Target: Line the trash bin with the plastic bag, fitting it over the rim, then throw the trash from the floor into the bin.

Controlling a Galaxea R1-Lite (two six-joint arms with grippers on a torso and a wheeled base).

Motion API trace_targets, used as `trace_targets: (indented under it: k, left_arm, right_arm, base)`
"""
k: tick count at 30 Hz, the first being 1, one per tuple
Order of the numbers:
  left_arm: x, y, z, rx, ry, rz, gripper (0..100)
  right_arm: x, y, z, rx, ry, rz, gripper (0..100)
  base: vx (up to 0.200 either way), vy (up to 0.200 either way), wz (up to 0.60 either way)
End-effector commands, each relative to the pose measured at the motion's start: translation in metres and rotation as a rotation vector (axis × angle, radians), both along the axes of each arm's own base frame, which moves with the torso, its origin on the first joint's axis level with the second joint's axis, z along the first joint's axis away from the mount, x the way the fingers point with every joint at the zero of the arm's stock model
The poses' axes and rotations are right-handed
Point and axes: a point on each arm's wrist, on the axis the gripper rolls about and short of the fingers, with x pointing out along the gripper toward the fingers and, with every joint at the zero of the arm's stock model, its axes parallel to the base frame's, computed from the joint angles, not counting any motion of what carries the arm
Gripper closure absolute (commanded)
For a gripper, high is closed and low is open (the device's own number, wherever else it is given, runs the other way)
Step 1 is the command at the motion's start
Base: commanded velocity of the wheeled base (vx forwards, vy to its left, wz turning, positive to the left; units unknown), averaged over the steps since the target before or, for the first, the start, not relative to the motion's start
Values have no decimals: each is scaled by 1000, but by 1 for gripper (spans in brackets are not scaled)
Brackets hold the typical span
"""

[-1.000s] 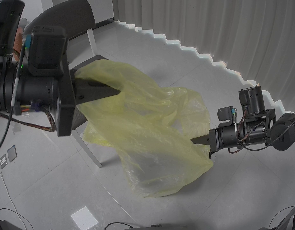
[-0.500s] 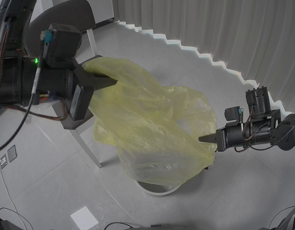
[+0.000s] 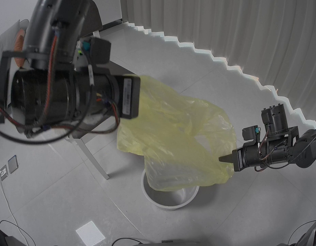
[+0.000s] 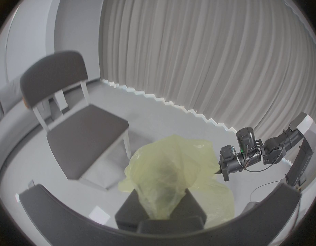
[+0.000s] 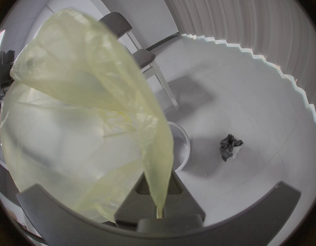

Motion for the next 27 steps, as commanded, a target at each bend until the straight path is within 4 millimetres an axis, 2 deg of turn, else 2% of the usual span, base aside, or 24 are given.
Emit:
trace_targets:
  k: [1,5,10,11,15,18,19,20,22,23,27]
  left_arm:
    - [2,-11,-40,0,137,0,100]
    - [2,-7,-61,-54,153,2,100]
    - [3,3,-106,-83,211,25,100]
    - [4,3,-108,-90,214,26,100]
    - [16,2,-139,-138,243,40,100]
    - [28,1,-157,-133,255,60,100]
    - [28,1,-158,-134,256,62,100]
    - [38,2,-169,-134,271,77,100]
    - [41,3,-173,-134,281,80,100]
    - [45,6,-183,-138,303,78,100]
    - [51,5,-193,-177,319,67,100]
  right_arm:
    - [-5,-2,-12,-24,35,-10,100]
    - [-3,0,-14,-22,27,-8,100]
    - [3,4,-31,-47,81,-2,100]
    - [3,4,-33,-48,85,-1,100]
    - [10,8,-51,-65,125,2,100]
    - [17,11,-68,-75,150,2,100]
    - [18,11,-70,-75,154,1,100]
    - [22,14,-83,-82,164,4,100]
    - [24,15,-89,-83,167,4,100]
    - [28,16,-99,-84,166,5,100]
    - [29,16,-102,-81,166,5,100]
  base:
    - [0,0,0]
    - [0,0,0]
    - [0,0,0]
    - [0,0,0]
    - [0,0,0]
    - [0,0,0]
    - [0,0,0]
    - [0,0,0]
    - [0,0,0]
    - [0,0,0]
    - [0,0,0]
